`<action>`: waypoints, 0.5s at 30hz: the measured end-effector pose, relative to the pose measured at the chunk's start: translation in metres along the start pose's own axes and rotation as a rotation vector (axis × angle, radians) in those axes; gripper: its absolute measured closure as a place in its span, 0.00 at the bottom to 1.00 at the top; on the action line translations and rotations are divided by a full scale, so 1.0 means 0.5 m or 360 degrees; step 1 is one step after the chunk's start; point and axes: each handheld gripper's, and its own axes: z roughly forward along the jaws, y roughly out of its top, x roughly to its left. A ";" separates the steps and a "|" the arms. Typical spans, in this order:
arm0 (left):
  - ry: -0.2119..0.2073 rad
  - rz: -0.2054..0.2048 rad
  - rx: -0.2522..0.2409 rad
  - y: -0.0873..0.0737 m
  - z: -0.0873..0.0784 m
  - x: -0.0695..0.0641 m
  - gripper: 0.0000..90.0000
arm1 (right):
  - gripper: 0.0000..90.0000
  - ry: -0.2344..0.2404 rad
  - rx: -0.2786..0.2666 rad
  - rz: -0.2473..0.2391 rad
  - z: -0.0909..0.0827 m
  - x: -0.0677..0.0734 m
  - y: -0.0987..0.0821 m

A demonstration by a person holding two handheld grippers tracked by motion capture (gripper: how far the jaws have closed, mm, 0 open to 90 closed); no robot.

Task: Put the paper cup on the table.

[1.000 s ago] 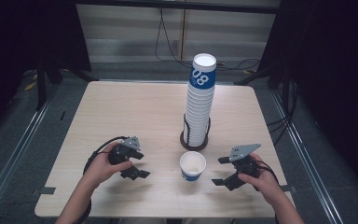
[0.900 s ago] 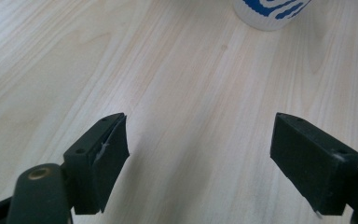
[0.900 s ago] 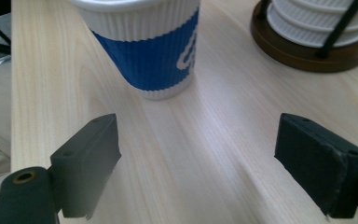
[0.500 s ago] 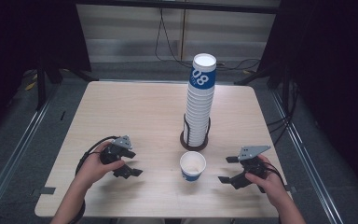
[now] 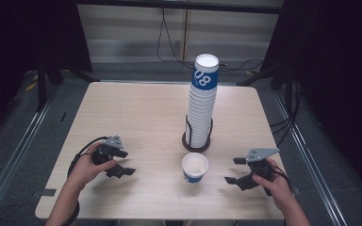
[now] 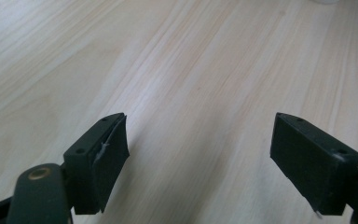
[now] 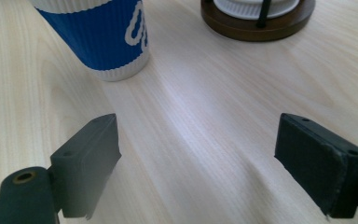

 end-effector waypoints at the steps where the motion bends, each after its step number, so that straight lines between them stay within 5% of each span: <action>1: 0.0003 -0.0006 -0.0009 -0.004 0.000 0.003 0.21 | 0.15 0.0001 -0.0004 0.0006 -0.001 -0.002 -0.002; 15: 0.0035 -0.0014 -0.0028 -0.041 -0.005 0.028 0.21 | 0.15 -0.0064 0.0003 0.0046 -0.003 -0.018 -0.021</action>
